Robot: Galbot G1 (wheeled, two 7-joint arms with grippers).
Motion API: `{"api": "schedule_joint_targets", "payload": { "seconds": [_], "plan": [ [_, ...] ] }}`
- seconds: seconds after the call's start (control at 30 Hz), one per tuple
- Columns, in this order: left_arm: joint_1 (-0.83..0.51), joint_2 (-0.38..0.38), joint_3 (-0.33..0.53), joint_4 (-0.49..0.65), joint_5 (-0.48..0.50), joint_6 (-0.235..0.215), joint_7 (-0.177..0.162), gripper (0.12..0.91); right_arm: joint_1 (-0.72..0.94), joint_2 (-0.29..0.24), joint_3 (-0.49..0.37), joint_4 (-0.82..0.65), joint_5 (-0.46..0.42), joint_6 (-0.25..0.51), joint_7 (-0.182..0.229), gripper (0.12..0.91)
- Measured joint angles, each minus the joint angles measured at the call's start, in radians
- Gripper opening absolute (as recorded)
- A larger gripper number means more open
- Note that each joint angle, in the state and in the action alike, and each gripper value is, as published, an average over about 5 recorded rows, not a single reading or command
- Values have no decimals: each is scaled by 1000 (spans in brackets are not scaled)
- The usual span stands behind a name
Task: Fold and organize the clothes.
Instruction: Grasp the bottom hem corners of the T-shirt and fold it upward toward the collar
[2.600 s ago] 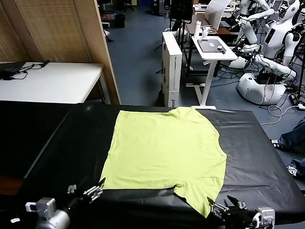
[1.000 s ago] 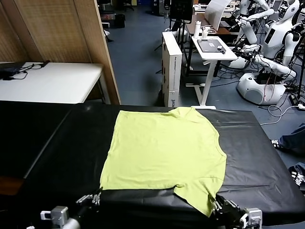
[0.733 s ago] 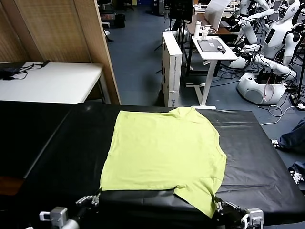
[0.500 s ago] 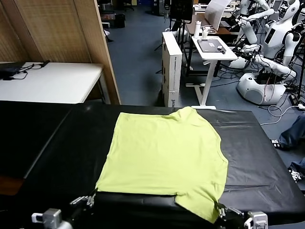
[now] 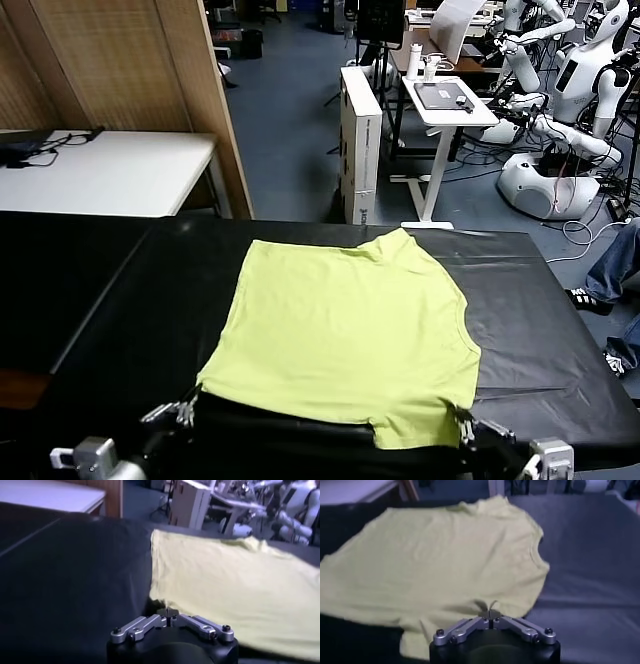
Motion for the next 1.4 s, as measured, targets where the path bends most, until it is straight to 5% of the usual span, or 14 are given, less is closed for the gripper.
{"api": "schedule_joint_targets", "payload": {
  "seconds": [0.7, 1.4],
  "plan": [
    [-277, 9, 90, 136, 8, -12, -23, 147, 430, -51, -200, -324, 5, 8, 17, 140],
    [-435, 86, 180, 313, 4, -13, -22, 147, 577, -53, -279, -453, 0, 8, 26, 140]
  ]
}}
